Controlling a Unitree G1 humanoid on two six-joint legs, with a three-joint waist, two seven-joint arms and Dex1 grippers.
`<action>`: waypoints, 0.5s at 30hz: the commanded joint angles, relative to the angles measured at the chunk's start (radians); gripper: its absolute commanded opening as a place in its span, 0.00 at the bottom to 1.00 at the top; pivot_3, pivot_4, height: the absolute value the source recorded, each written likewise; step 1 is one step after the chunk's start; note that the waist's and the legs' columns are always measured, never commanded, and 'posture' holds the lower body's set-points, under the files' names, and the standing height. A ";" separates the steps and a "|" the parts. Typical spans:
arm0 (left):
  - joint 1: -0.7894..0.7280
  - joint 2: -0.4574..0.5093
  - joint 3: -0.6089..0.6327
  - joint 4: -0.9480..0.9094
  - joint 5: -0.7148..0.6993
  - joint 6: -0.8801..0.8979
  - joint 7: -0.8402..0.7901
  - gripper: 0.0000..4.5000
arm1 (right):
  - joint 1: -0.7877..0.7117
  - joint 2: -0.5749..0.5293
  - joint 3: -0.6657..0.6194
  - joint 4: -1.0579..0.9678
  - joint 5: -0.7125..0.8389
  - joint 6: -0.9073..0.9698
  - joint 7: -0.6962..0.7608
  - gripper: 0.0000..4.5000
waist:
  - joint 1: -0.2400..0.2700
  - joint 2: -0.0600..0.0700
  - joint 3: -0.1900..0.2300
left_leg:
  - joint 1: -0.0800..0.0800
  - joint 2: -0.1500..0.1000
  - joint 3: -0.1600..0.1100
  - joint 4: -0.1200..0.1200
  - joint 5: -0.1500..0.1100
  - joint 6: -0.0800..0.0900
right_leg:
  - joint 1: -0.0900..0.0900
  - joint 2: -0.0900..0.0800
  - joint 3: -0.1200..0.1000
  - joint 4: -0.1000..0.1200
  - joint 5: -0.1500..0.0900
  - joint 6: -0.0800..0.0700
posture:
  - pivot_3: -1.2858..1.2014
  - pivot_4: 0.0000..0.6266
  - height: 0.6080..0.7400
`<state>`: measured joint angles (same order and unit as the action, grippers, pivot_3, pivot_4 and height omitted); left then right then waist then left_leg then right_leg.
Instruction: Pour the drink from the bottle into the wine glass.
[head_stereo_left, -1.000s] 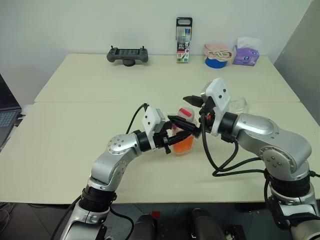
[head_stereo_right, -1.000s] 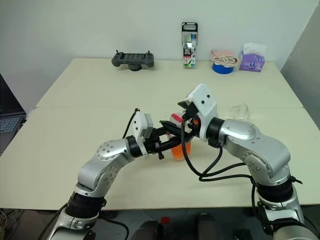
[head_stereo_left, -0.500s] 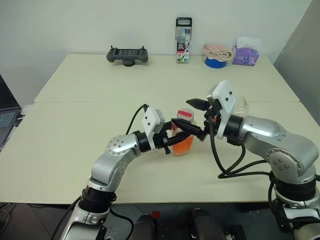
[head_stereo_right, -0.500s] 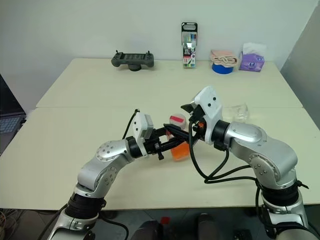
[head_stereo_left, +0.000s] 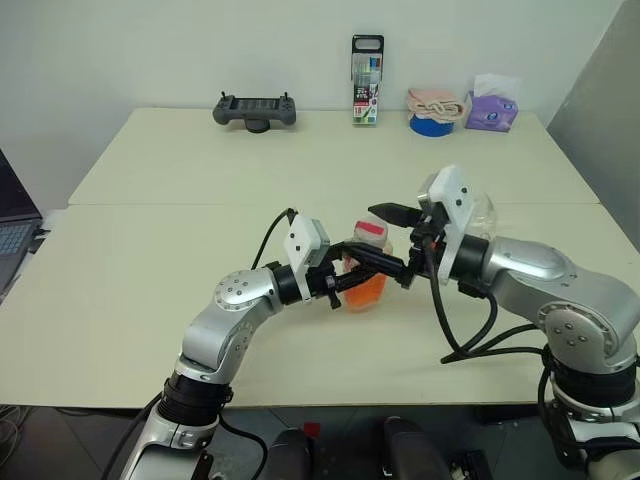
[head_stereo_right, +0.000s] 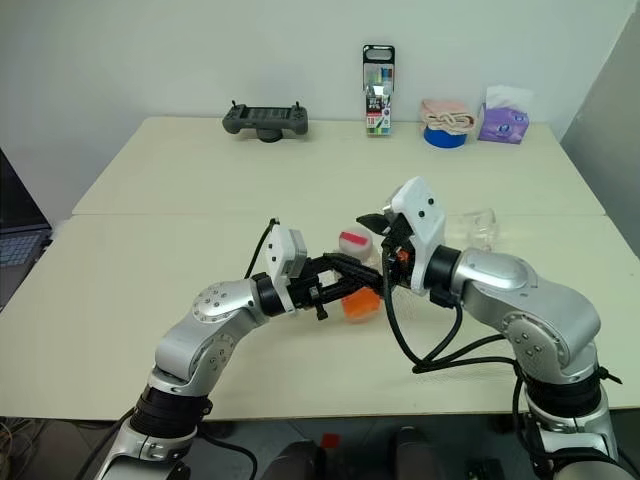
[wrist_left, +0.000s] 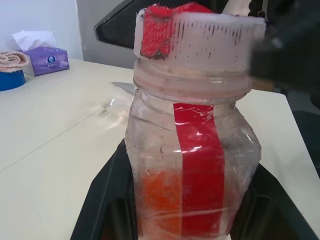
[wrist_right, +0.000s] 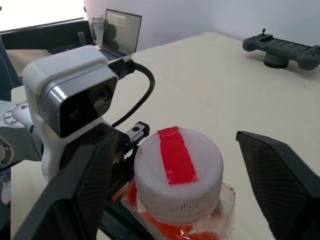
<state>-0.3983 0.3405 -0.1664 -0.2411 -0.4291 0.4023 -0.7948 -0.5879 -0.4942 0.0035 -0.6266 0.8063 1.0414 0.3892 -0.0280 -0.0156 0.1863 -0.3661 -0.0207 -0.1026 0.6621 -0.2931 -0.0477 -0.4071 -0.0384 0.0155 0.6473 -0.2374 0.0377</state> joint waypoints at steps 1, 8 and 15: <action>-0.004 -0.002 0.014 -0.044 -0.002 -0.023 0.006 0.38 | -0.018 0.005 -0.044 -0.037 0.043 0.006 -0.015 0.60 | 0.000 0.000 0.000 | 0.000 0.000 0.000 0.000 0.000 0.000 | 0.000 0.000 0.000 0.000 0.000 0.000 | 0.52 0.24 1.00; -0.005 -0.003 0.015 -0.042 0.000 -0.024 0.008 0.38 | -0.021 -0.025 -0.021 -0.034 0.041 0.011 -0.013 0.40 | 0.000 0.000 0.000 | 0.000 0.000 0.000 0.000 0.000 0.000 | 0.000 0.000 0.000 0.000 0.000 0.000 | 0.52 0.24 1.00; 0.008 0.009 0.008 -0.042 0.023 -0.041 0.000 0.38 | -0.081 -0.053 -0.044 0.020 0.074 -0.056 0.091 0.40 | -0.001 0.000 0.000 | 0.000 0.000 0.000 0.000 0.000 0.000 | 0.000 0.000 0.000 0.000 0.000 0.000 | 0.52 0.24 1.00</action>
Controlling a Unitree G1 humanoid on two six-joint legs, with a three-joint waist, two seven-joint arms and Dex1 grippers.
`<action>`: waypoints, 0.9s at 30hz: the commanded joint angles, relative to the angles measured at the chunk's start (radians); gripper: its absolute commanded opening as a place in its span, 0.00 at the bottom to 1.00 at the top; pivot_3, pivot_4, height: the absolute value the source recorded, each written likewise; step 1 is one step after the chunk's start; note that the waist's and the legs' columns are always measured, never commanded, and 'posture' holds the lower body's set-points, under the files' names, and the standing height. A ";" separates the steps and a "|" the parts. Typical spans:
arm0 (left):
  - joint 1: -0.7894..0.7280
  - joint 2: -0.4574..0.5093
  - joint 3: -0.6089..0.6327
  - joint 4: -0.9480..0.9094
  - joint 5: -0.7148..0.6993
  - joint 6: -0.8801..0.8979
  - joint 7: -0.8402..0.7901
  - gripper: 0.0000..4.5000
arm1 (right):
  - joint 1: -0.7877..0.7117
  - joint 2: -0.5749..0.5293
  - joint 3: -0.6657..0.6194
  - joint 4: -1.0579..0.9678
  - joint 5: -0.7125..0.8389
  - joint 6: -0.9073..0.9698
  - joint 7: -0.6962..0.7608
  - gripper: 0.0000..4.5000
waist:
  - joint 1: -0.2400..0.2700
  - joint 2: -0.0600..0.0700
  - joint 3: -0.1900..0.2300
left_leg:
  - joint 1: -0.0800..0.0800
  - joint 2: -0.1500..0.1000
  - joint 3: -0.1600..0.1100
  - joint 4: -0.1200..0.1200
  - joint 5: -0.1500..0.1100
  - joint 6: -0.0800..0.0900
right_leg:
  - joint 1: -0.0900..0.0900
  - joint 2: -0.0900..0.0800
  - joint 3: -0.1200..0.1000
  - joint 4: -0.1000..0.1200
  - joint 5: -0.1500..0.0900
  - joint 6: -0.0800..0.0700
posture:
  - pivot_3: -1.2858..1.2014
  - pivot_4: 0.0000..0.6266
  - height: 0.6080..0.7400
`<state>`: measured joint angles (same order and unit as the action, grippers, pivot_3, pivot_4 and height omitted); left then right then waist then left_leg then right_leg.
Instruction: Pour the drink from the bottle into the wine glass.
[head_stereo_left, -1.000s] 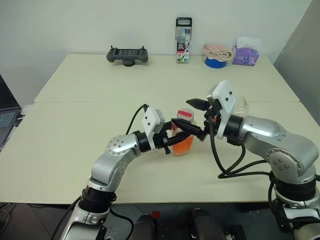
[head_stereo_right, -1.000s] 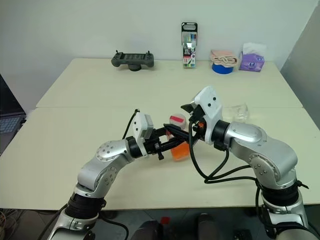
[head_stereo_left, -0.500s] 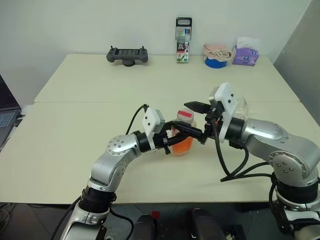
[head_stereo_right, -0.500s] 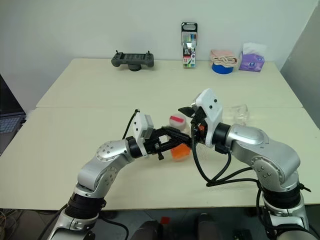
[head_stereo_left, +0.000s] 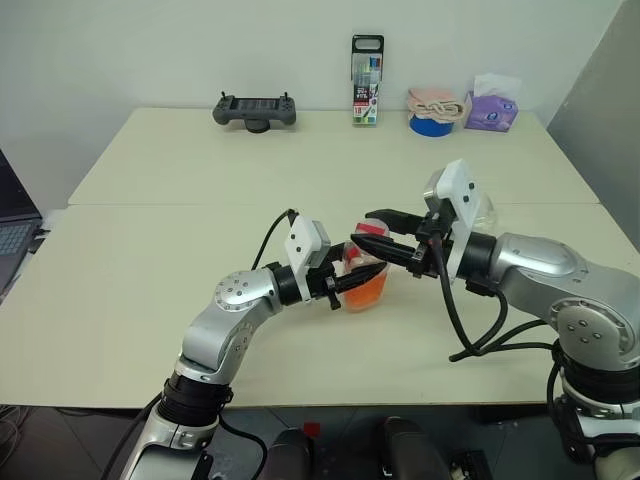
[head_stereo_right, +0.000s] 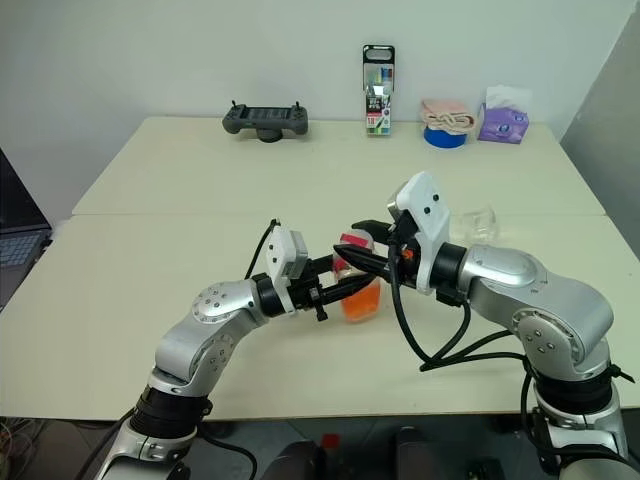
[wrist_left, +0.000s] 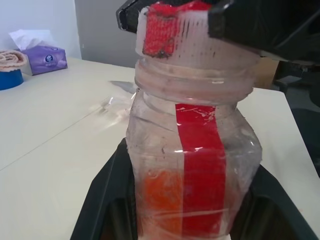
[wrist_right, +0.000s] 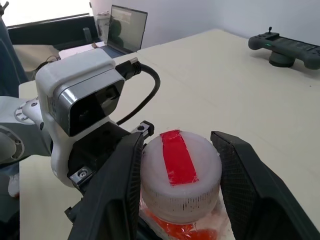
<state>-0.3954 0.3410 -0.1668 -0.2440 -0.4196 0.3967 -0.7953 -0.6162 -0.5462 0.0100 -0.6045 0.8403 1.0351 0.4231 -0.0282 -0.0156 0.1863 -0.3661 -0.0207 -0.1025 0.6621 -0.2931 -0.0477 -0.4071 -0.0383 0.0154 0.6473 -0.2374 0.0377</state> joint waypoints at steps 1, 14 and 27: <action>0.010 0.009 0.008 -0.040 0.016 -0.039 0.004 0.38 | -0.069 0.000 -0.064 0.005 0.066 -0.053 0.078 0.40 | -0.001 0.000 0.000 | 0.000 0.000 0.000 0.000 0.000 0.000 | 0.000 0.000 0.000 0.000 0.000 0.000 | 0.52 0.24 1.00; 0.002 0.000 0.012 -0.065 -0.031 -0.001 0.005 0.37 | -0.107 -0.186 -0.005 0.117 0.028 -0.165 0.509 0.40 | 0.000 0.000 0.000 | 0.000 0.000 0.000 0.000 0.000 0.000 | 0.000 0.000 0.000 0.000 0.000 0.000 | 0.52 0.24 1.00; 0.004 0.036 -0.011 -0.088 -0.076 0.077 -0.053 0.37 | -0.180 -0.239 0.021 0.255 -0.028 -0.283 0.770 0.40 | 0.001 0.000 0.000 | 0.000 0.000 0.001 0.000 0.000 0.000 | 0.000 0.000 0.000 -0.001 0.000 0.000 | 0.52 0.24 1.00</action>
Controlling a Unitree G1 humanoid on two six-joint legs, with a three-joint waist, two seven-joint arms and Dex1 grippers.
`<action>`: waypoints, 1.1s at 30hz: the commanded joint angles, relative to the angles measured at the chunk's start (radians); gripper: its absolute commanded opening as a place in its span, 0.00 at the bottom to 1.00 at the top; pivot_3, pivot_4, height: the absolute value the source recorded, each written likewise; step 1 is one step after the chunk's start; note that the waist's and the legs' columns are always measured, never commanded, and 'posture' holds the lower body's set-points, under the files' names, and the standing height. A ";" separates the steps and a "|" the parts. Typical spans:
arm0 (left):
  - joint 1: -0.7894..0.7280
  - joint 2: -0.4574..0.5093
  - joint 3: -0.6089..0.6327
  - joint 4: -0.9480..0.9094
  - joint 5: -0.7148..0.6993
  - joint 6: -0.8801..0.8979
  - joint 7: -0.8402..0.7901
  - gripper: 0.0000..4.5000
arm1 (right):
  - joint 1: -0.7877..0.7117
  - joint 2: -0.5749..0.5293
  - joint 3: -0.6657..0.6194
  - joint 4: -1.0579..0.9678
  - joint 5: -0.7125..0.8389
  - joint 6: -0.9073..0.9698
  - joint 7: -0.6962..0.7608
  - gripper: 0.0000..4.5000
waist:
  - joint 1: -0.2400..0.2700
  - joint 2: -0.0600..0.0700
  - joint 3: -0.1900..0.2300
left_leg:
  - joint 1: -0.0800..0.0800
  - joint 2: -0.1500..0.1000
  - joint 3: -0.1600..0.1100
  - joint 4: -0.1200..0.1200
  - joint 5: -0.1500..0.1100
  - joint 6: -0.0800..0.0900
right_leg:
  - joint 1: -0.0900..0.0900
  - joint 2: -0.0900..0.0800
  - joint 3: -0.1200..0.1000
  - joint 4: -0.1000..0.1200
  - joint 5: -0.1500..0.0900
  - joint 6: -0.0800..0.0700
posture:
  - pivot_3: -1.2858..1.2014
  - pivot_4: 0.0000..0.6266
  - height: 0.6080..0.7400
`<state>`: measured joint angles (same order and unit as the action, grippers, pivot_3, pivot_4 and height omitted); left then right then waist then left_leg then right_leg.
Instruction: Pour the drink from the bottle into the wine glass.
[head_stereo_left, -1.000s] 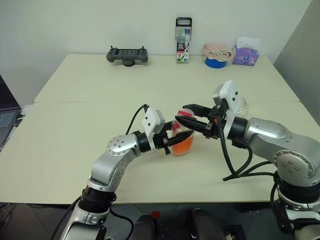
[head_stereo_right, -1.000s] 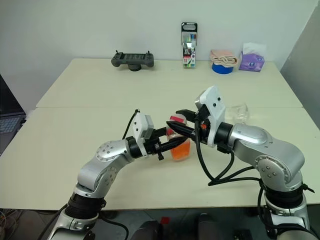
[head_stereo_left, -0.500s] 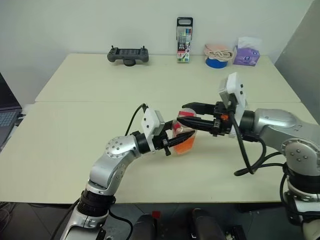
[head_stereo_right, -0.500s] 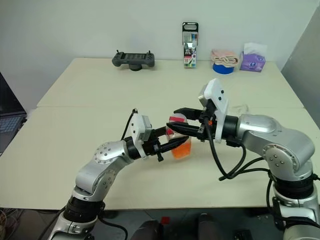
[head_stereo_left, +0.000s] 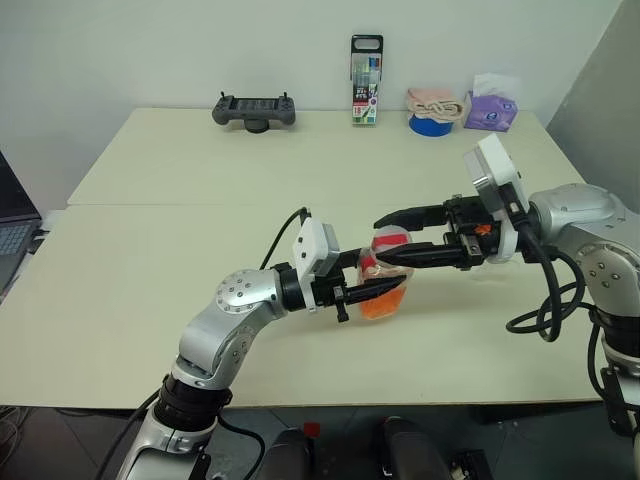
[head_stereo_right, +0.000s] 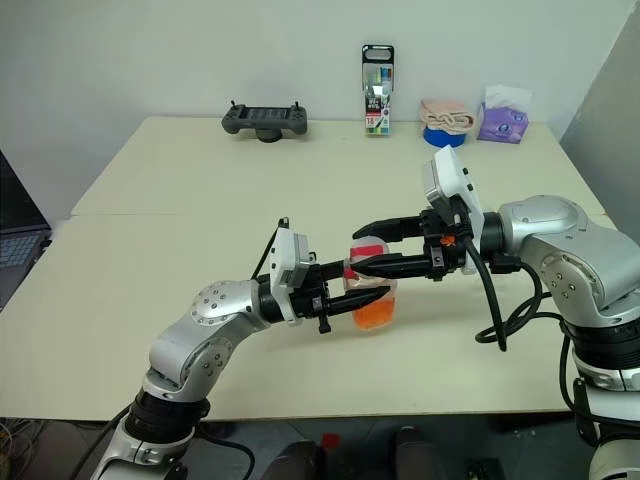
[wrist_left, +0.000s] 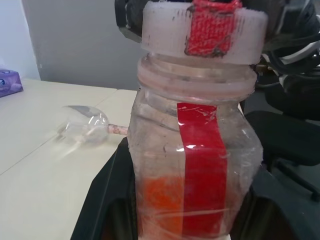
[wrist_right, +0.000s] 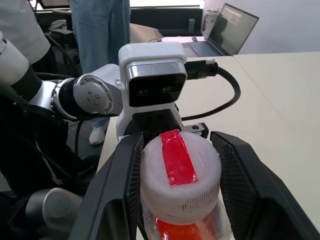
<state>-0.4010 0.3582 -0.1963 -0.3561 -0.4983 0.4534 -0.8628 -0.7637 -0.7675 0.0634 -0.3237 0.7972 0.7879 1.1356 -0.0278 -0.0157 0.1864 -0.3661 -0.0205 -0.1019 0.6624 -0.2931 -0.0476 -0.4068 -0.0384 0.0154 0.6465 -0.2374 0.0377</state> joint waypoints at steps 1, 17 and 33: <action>0.008 0.018 0.017 0.028 0.004 0.021 0.014 0.37 | -0.031 -0.019 -0.034 -0.027 0.019 -0.032 0.064 0.40 | 0.001 0.000 0.000 | 0.000 0.000 0.000 0.000 0.000 0.000 | 0.000 0.000 0.000 0.000 0.000 0.000 | 0.52 0.24 1.00; 0.001 0.033 -0.007 0.042 0.027 0.009 0.007 0.37 | -0.052 -0.037 0.041 0.000 -0.035 -0.035 0.157 0.40 | 0.000 0.000 0.000 | 0.000 0.000 0.000 0.000 0.000 0.000 | 0.000 0.000 0.000 0.000 0.000 0.000 | 0.52 0.24 1.00; 0.018 0.035 -0.015 0.064 0.080 -0.071 0.023 0.37 | -0.061 0.039 -0.040 -0.036 -0.019 0.150 -0.129 0.40 | 0.002 0.000 0.000 | 0.000 0.000 -0.001 0.000 0.000 0.000 | 0.000 0.000 0.000 0.000 0.000 0.000 | 0.52 0.24 1.00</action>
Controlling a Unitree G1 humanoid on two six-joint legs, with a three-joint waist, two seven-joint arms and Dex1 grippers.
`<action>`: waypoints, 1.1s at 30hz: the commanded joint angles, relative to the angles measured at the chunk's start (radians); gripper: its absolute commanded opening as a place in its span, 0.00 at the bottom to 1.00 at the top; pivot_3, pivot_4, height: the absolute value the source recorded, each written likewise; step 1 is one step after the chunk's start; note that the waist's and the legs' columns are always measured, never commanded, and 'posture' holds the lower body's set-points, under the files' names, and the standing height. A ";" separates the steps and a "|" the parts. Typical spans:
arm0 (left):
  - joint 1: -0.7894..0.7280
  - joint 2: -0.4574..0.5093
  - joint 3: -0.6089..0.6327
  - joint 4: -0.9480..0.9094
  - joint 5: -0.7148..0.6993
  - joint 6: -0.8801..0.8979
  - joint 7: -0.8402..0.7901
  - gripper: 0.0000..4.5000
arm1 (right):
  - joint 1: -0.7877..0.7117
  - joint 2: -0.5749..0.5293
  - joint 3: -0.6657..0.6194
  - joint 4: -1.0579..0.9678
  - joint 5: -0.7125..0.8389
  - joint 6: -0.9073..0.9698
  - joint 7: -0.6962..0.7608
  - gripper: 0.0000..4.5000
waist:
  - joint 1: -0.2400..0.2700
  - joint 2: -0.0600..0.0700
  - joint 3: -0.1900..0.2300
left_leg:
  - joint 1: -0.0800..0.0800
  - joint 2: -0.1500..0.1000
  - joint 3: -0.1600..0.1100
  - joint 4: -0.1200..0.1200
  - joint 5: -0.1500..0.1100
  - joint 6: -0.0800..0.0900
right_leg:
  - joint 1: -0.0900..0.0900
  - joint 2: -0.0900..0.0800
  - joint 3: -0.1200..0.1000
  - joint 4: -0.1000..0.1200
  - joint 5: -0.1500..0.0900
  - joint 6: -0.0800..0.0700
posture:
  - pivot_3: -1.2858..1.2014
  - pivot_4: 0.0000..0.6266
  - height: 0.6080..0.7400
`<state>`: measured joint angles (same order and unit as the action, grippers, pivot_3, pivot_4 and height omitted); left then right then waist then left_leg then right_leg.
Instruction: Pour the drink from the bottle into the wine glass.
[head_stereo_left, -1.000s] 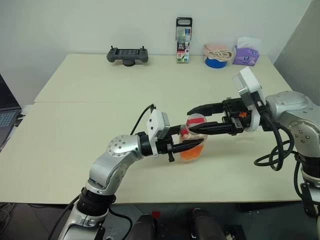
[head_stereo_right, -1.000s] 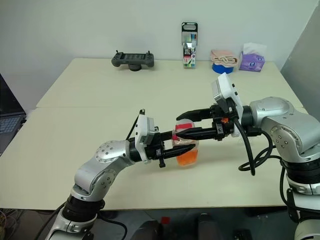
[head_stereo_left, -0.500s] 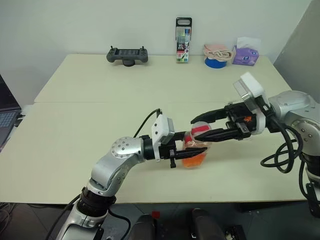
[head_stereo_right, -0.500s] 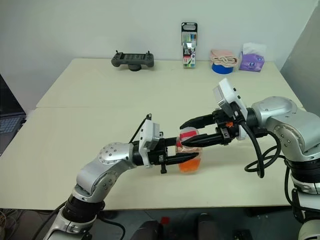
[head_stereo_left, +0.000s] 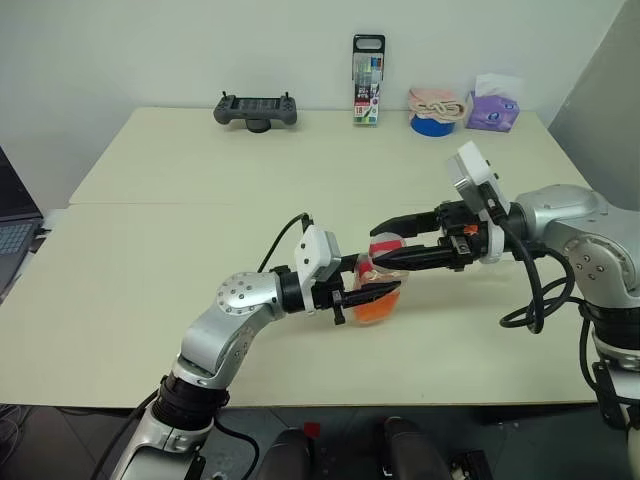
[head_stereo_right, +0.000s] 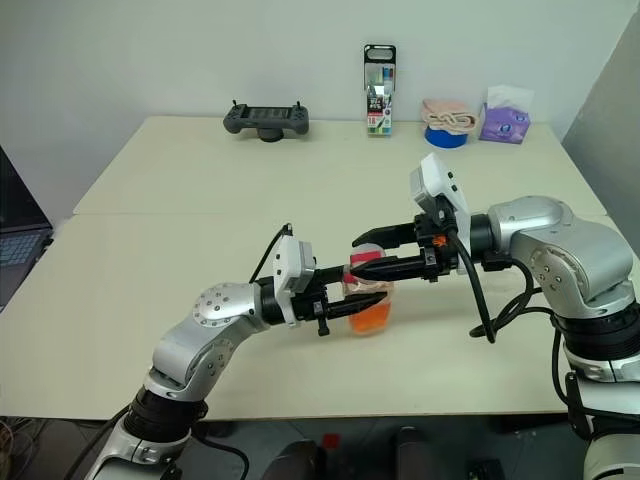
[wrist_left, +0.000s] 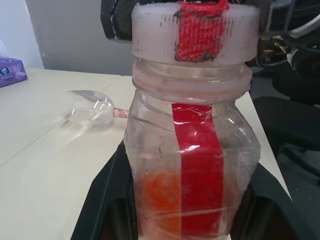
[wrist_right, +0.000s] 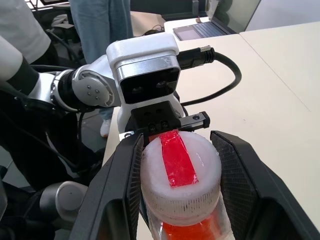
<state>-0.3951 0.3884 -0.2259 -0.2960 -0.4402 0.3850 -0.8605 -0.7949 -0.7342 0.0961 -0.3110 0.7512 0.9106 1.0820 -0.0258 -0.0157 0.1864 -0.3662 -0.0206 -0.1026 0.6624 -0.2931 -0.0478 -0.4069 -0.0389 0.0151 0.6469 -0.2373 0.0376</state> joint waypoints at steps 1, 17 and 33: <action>0.014 0.003 0.019 0.005 0.018 -0.001 0.025 0.37 | -0.032 0.004 -0.072 -0.055 0.017 0.041 -0.104 0.40 | 0.000 0.000 0.000 | 0.000 0.000 0.000 0.000 0.000 0.000 | 0.000 0.000 0.000 0.000 0.000 0.000 | 0.52 0.24 1.00; 0.009 -0.007 0.015 0.012 0.003 0.005 0.036 0.37 | -0.070 -0.050 0.036 -0.023 -0.042 -0.046 0.061 0.40 | -0.003 0.000 0.000 | 0.001 0.000 0.001 0.000 0.000 0.000 | 0.000 0.001 0.000 0.001 0.000 0.000 | 0.52 0.24 1.00; 0.008 -0.025 0.040 0.017 -0.005 0.016 0.051 0.37 | -0.002 0.071 -0.077 -0.106 -0.028 -0.041 -0.183 0.40 | 0.000 0.000 0.000 | 0.000 0.000 0.000 0.000 0.000 0.000 | 0.000 0.000 0.000 0.000 0.000 0.000 | 0.52 0.24 1.00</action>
<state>-0.3891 0.3664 -0.1786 -0.2817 -0.4467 0.3875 -0.8094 -0.7741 -0.6564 0.0842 -0.3627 0.7119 0.8928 0.9202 -0.0262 -0.0157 0.1864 -0.3664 -0.0208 -0.1026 0.6626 -0.2931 -0.0478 -0.4069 -0.0392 0.0151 0.6472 -0.2373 0.0376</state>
